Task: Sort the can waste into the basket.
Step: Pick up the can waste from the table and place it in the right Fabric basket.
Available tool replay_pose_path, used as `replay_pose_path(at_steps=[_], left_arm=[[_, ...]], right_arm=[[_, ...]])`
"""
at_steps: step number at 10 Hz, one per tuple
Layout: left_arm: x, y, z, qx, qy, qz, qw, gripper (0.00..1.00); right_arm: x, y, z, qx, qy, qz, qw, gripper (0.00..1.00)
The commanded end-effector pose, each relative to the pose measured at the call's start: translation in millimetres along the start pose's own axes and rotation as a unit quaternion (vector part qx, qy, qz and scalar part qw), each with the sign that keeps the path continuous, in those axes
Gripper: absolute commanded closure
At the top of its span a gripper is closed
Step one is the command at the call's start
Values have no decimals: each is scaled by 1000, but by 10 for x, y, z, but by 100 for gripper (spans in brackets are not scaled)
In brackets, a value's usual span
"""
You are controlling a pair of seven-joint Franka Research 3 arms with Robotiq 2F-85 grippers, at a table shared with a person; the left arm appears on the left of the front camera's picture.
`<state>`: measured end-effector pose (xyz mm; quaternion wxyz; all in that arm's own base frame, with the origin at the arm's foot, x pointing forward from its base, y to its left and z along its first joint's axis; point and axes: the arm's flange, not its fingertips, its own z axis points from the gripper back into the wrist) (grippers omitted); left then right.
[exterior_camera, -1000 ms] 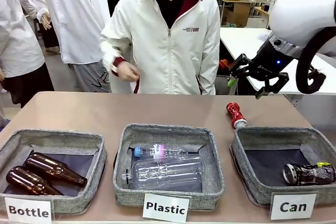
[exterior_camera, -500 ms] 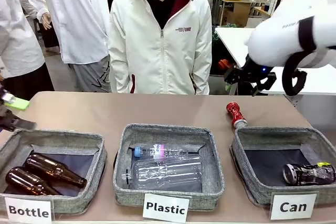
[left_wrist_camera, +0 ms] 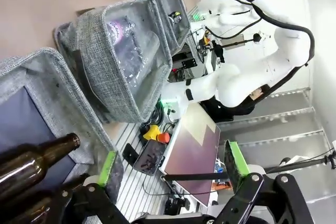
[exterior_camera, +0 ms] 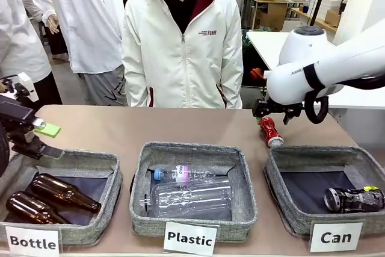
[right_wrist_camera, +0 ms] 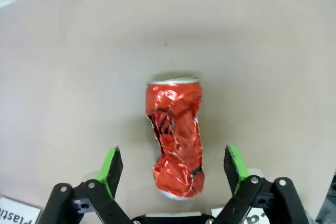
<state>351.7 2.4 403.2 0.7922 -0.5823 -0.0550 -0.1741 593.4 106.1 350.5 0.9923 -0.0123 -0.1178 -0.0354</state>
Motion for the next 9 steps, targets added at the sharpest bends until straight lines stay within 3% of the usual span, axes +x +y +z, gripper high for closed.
replay_pose_path(at_steps=[1,9], left_arm=[[-45,-74,73,-1,5,-1,1000,0],[-45,-74,73,-1,5,-1,1000,0]], right_arm=[[121,145,-73,-11,5,-5,1000,0],[186,159,-497,-27,59,-23,998,0]])
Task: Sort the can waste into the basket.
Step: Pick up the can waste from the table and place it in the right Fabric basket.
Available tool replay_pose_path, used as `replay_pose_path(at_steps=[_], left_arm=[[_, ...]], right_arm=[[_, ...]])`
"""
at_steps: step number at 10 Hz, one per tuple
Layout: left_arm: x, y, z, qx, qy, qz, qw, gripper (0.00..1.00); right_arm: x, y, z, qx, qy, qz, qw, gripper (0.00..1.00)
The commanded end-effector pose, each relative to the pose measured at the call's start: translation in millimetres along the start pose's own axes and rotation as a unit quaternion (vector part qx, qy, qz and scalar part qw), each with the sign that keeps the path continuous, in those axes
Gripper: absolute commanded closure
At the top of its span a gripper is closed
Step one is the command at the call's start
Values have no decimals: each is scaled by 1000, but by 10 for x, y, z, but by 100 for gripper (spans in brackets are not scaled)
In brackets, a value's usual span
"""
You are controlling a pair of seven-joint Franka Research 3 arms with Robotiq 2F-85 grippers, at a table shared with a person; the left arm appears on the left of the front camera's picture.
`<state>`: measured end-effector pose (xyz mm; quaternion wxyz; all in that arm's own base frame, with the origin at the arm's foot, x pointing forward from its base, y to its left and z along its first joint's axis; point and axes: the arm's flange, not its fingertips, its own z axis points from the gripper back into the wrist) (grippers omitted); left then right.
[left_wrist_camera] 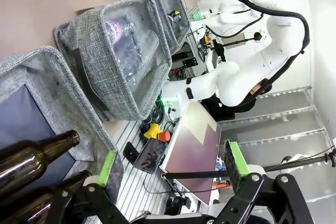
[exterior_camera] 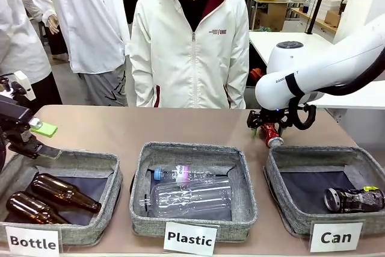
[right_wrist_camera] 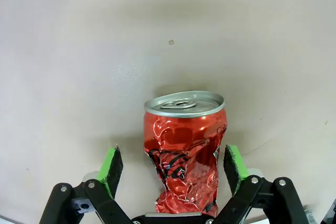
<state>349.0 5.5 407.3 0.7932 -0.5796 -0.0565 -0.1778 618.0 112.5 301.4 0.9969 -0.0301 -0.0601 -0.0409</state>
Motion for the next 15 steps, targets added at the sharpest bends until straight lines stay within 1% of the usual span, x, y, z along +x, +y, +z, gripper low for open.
replay_pose_path(at_steps=[1,2,3,6,7,8,11,13,14,15], left_arm=[[-25,-36,35,-4,3,3,1000,0],[-25,-36,35,-4,3,3,1000,0],[-25,-36,35,-4,3,3,1000,0],[-25,-36,35,-4,3,3,1000,0],[-25,-36,35,-4,3,3,1000,0],[-25,-36,35,-4,3,3,1000,0],[-25,-36,35,-4,3,3,1000,0],[-25,-36,35,-4,3,3,1000,0],[-25,-36,35,-4,3,3,1000,0],[-25,-36,35,-4,3,3,1000,0]], right_arm=[[63,62,44,-6,2,-23,1000,40],[66,61,45,-7,7,-26,1000,60],[56,55,39,-8,10,-29,1000,99],[53,44,45,-12,14,-34,999,100],[53,42,48,-12,16,-36,999,97],[45,44,49,-12,16,-37,999,100],[-14,46,180,-17,6,-44,999,100],[-115,12,422,-10,-14,-45,999,100],[-241,-45,668,13,-31,-30,999,100],[-395,-150,973,34,-32,-13,999,100]])
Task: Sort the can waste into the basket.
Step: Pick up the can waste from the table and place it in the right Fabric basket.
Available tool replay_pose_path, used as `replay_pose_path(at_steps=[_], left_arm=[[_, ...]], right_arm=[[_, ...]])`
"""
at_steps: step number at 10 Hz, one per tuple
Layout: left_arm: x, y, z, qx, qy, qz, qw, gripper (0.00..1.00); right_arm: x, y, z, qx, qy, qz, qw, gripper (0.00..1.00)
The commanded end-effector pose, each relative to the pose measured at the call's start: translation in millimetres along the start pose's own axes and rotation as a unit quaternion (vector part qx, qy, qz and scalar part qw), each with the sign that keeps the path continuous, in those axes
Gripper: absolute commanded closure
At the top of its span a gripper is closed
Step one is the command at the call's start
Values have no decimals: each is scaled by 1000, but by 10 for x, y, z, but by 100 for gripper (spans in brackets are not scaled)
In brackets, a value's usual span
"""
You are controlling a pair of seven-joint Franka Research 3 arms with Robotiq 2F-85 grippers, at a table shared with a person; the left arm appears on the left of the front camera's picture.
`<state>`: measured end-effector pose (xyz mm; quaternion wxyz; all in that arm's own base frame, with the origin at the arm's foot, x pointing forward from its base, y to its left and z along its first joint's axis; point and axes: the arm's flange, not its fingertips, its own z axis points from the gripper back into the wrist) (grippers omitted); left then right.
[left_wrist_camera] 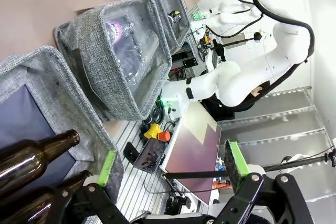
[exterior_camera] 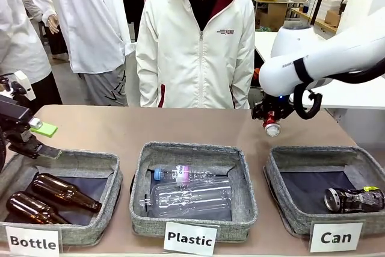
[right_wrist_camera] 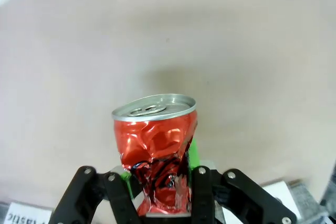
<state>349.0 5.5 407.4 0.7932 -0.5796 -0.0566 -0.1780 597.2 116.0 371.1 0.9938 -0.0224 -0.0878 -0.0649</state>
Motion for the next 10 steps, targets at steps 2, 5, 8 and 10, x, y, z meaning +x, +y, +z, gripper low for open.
replay_pose_path(at_steps=[2,5,8,10], left_arm=[[-25,-35,34,-4,3,3,1000,0],[-25,-35,34,-4,3,3,1000,0],[-25,-35,34,-4,3,3,1000,0],[-25,-35,34,-4,3,3,1000,0]], right_arm=[[-632,-414,856,65,5,59,996,100],[-1280,-777,1227,159,53,259,951,100],[-1789,-1199,1056,144,8,431,891,100],[-2079,-1462,985,153,-49,475,865,100]])
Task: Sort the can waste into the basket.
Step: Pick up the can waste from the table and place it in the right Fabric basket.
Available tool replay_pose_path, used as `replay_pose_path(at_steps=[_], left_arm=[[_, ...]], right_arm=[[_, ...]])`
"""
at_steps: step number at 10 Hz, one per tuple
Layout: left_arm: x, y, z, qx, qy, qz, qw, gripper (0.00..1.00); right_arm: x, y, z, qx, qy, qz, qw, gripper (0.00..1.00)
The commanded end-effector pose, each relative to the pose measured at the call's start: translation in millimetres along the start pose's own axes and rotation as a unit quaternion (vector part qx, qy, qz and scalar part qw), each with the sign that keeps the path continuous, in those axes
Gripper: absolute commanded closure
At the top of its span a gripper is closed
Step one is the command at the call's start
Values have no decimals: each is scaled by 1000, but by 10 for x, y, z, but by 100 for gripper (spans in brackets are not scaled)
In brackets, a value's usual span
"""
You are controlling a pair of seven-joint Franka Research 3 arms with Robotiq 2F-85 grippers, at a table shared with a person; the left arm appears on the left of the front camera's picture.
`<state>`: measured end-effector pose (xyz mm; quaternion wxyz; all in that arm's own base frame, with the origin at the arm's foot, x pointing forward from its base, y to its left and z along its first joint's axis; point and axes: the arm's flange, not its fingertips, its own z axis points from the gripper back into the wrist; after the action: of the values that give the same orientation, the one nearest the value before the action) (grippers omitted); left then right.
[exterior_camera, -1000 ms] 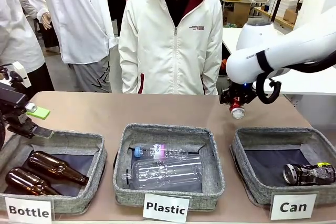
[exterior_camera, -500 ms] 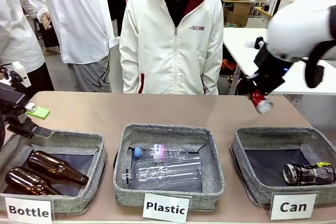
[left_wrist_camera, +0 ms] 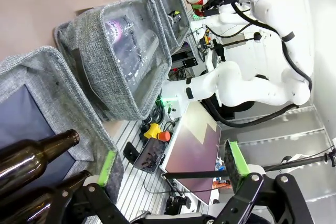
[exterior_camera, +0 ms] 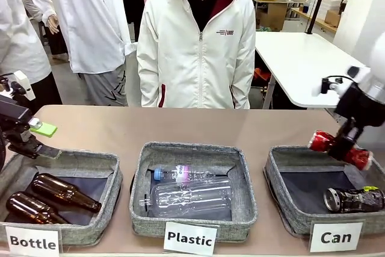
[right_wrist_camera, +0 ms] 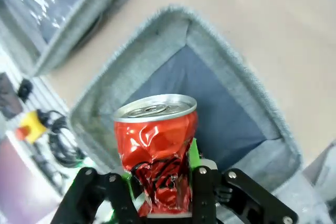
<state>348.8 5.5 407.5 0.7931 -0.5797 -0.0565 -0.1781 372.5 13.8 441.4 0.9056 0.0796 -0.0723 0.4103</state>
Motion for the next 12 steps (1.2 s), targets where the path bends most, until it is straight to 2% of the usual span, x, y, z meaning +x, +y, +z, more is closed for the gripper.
replay_pose_path(at_steps=[1,2,5,6,7,8,9,12], left_arm=[[-24,-33,33,-4,3,3,1000,0],[-24,-33,33,-4,3,3,1000,0],[-24,-33,33,-4,3,3,1000,0],[-24,-33,33,-4,3,3,1000,0],[-24,-33,33,-4,3,3,1000,0],[-24,-33,33,-4,3,3,1000,0],[-24,-33,33,-4,3,3,1000,0],[-24,-33,33,-4,3,3,1000,0]], right_arm=[[-292,59,-41,-26,-66,52,996,100],[-328,58,-49,-37,-85,79,993,100],[-275,21,-32,-57,-79,115,989,100],[-247,-7,-49,-63,-75,120,988,69],[-257,10,-47,-66,-65,135,986,25],[-269,17,-58,-73,-65,139,985,10],[-243,19,-70,-70,-70,132,986,0],[-279,17,-93,-67,-78,144,984,0]])
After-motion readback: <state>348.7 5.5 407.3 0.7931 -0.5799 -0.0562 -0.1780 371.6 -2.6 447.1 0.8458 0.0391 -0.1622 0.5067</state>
